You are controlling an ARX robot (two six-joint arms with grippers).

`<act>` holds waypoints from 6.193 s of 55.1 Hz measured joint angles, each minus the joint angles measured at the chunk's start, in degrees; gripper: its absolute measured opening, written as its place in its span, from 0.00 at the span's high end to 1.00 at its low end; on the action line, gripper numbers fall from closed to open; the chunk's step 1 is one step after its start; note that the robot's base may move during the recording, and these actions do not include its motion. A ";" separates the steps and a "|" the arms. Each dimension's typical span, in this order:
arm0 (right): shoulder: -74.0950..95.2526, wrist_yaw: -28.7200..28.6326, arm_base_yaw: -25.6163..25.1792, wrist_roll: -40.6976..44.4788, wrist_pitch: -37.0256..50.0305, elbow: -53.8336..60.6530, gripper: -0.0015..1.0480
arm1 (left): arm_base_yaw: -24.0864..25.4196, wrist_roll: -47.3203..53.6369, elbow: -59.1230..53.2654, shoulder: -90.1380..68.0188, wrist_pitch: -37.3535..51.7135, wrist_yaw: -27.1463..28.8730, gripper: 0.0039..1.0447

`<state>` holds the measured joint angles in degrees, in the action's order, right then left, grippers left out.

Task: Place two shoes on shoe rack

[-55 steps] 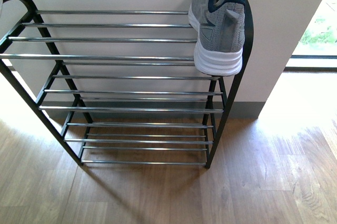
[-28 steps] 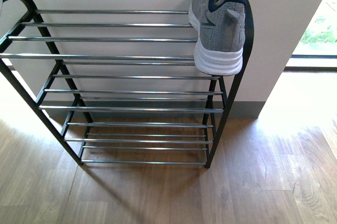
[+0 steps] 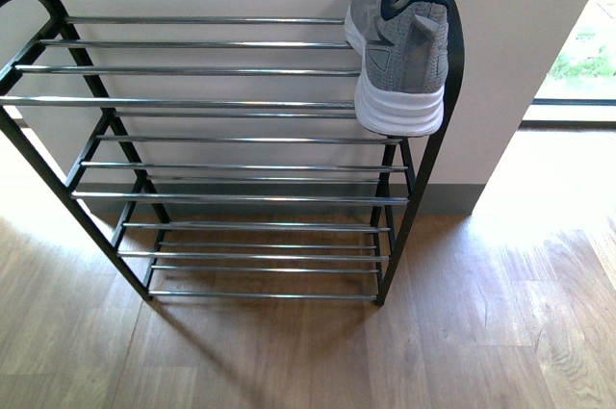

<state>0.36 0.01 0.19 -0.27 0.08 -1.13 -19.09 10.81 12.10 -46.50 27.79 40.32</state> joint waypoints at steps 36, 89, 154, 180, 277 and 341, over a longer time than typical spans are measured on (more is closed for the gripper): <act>-0.02 0.00 0.00 0.00 0.00 0.00 0.09 | -6.64 -45.13 58.84 -66.45 -19.37 -13.70 0.99; -0.02 0.00 0.00 0.00 0.00 0.00 0.09 | -12.13 -45.35 80.48 -79.89 -29.31 -19.26 0.99; -0.04 0.00 0.00 0.00 0.00 0.00 0.09 | 1.38 -11.87 18.34 -37.31 25.66 -23.10 0.88; -0.04 0.00 0.00 0.00 0.00 0.00 0.09 | 12.04 -11.43 -3.61 -13.38 23.08 -33.31 0.99; -0.09 -0.02 0.00 0.00 0.00 0.00 0.09 | 18.91 -11.32 -11.28 45.55 -27.80 -40.30 0.95; -0.15 0.07 0.00 0.04 -0.11 0.00 0.09 | 18.91 -11.08 -11.28 45.62 -27.82 -40.30 0.09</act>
<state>0.21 0.08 0.19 -0.23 -0.03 -1.13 -0.19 -0.27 0.82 -0.89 -0.03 0.01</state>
